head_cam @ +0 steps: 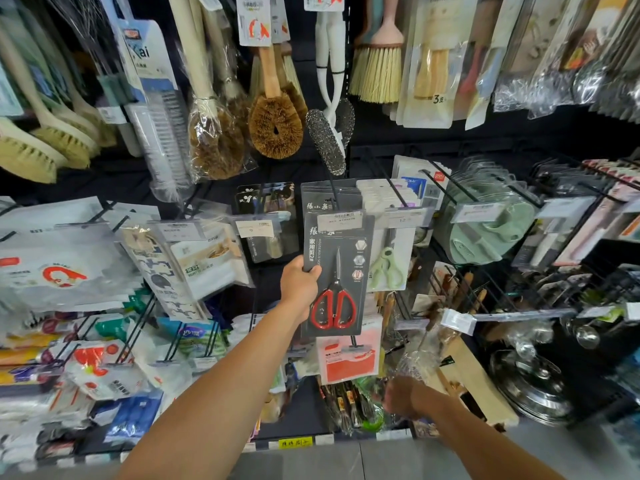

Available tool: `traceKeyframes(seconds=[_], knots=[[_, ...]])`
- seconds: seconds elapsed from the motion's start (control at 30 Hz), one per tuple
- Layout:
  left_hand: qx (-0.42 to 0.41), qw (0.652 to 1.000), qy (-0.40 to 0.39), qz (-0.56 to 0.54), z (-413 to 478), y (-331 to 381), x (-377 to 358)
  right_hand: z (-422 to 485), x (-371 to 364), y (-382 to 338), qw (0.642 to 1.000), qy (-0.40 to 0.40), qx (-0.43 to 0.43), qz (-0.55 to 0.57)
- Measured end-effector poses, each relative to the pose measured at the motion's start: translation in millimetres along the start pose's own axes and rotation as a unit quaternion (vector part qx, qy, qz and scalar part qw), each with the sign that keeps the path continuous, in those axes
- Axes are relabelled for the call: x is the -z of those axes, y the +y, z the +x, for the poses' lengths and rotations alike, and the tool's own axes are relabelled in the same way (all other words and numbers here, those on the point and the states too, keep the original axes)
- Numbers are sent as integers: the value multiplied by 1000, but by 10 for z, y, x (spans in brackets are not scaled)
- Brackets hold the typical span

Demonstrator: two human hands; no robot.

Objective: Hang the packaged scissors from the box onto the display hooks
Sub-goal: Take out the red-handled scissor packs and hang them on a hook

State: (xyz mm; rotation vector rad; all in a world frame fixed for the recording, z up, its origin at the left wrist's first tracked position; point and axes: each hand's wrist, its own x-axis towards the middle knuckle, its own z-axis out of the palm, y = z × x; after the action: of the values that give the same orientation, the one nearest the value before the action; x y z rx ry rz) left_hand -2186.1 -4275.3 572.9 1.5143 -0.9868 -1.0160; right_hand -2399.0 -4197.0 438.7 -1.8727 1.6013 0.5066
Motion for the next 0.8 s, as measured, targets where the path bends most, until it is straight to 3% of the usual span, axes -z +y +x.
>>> traceKeyframes(seconds=[0.23,0.4,0.53,0.63,0.73,0.8], knots=[[-4,999,44,-6,68,-31,-63,39,41,172,999,16,39,-31],[7,999,40,-2,165,-80,-75,132,21,347,982,65,121,-128],[41,998,43,-17,324,13,-158,165,63,343,974,39,139,-173],[50,998,46,-14,452,54,-192,47,154,195,993,-20,66,-97],[56,996,64,15,583,118,-238,-37,260,85,993,-74,45,-75],[71,994,84,15,670,183,-268,-37,272,134,995,-74,15,-66]])
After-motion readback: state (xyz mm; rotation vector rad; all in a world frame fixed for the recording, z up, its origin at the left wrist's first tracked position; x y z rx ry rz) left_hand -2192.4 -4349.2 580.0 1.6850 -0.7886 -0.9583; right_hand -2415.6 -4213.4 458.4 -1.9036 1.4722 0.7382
